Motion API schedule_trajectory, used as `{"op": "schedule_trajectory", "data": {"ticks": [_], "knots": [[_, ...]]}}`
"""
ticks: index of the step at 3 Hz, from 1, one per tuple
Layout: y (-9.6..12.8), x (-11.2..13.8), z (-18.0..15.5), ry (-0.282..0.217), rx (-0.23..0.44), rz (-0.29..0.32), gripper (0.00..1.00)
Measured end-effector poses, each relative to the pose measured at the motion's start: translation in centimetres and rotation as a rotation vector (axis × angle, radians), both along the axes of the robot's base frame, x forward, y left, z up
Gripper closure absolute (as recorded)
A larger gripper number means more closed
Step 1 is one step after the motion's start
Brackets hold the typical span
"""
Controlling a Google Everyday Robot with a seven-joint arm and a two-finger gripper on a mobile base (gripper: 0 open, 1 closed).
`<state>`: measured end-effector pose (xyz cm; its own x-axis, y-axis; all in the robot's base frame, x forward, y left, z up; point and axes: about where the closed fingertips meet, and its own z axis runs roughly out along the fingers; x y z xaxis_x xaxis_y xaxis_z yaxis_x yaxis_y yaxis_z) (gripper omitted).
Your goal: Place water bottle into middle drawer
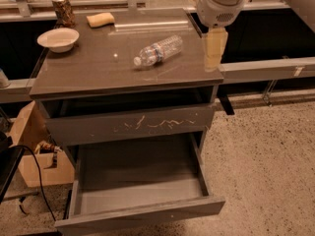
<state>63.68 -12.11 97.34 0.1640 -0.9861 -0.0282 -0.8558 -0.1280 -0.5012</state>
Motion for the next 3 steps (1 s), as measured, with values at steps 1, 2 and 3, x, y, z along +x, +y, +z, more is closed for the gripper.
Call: {"op": "schedule_trajectory", "data": {"ticks": [1,2,3], "knots": [[1.0,2.0,0.4,-0.034,-0.026,0.041,0.0],[2.3,4.0,0.5,-0.069,-0.076,0.102,0.0],[3.7,6.3,-0.3,-0.105,-0.132,0.171,0.0]]}}
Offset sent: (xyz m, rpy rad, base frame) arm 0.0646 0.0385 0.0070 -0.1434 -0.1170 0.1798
